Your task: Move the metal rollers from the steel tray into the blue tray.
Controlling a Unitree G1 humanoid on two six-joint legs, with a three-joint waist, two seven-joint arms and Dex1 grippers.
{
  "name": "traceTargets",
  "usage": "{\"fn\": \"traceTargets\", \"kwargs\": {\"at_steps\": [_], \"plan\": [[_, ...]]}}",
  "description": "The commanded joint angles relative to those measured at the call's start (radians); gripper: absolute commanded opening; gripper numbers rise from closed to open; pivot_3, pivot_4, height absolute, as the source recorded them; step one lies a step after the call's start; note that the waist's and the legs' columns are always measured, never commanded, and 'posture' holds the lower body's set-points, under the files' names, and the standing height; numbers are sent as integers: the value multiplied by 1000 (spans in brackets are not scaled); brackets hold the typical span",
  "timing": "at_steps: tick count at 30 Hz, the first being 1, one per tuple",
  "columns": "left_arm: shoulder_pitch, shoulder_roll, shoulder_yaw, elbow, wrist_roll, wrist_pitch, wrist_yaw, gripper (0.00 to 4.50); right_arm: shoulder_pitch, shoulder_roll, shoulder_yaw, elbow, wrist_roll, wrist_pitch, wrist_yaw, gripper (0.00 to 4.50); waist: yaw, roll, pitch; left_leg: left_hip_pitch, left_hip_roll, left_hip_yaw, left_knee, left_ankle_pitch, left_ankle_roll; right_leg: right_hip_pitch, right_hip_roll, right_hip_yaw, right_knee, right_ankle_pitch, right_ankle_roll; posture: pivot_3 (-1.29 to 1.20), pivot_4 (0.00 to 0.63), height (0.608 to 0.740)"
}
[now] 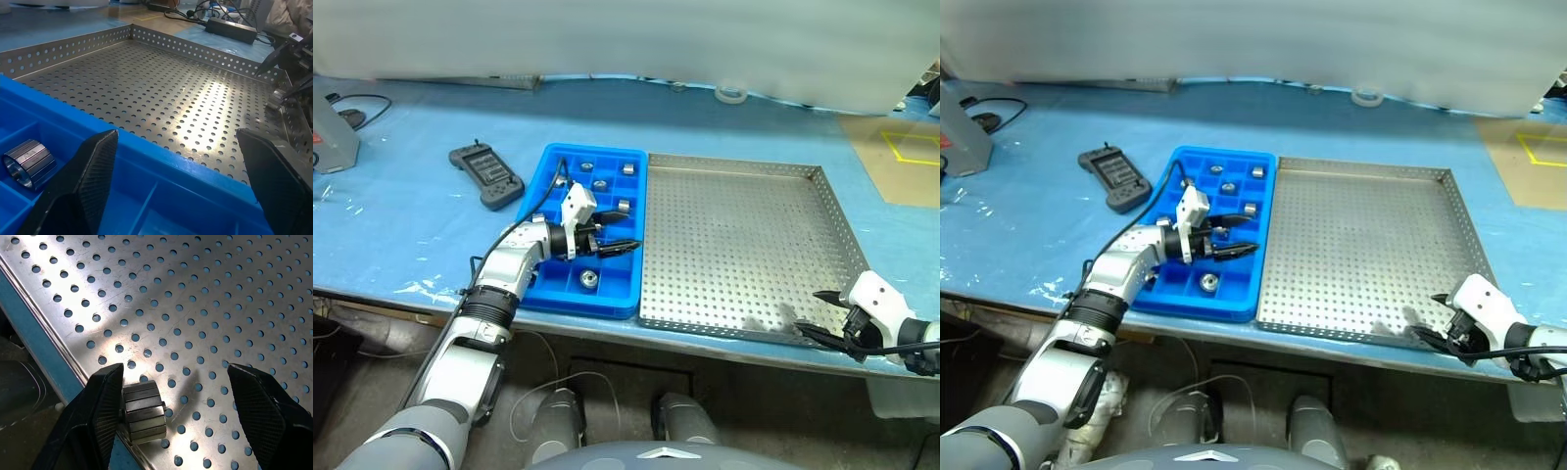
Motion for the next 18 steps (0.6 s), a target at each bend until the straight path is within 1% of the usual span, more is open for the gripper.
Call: {"fn": "traceTargets", "kwargs": {"at_steps": [1, 4, 7, 8, 12, 18], "plan": [[-2, 3, 6, -62, -7, 12, 5, 4071, 12, 13, 48, 23, -28, -34, -9, 3575, 0, -1, 0, 0, 0, 0, 0, 0, 0, 0, 0, 0, 0, 0, 0, -311, 150, 740], [1, 5, 6, -81, -8, 26, 10, 4071, -18, 25, 69, 69, -83, -118, -64, 3575, 0, -2, 0, 0, 0, 0, 0, 0, 0, 0, 0, 0, -1, 0, 0, -311, 150, 740], [5, 6, 7, -96, -8, 39, 15, 4071, -134, 42, 100, 189, -243, -277, -273, 3575, -4, -2, 0, 0, 0, 1, 0, -1, 0, 0, 0, 0, -1, 0, 0, -308, 150, 740], [7, 7, 6, -103, -9, 43, 17, 4071, -163, 49, 105, 203, -256, -289, -302, 3575, -5, -1, 0, -1, 0, 2, 0, -1, 0, -1, 0, 1, -1, 0, 0, -308, 150, 740], [16, 8, 3, -131, -13, 65, 23, 4071, -206, 63, 114, 219, -275, -317, -351, 3575, -4, 1, 1, -1, 0, 4, 0, -1, 0, -3, 0, 3, 1, 0, 0, -310, 150, 740], [25, 3, -2, -163, -15, 91, 32, 4071, -184, 84, 107, 176, -218, -309, -326, 3575, -4, 1, 2, -2, 1, 4, 0, -2, 1, -3, 0, 3, 1, 0, 0, -312, 150, 740]]}}
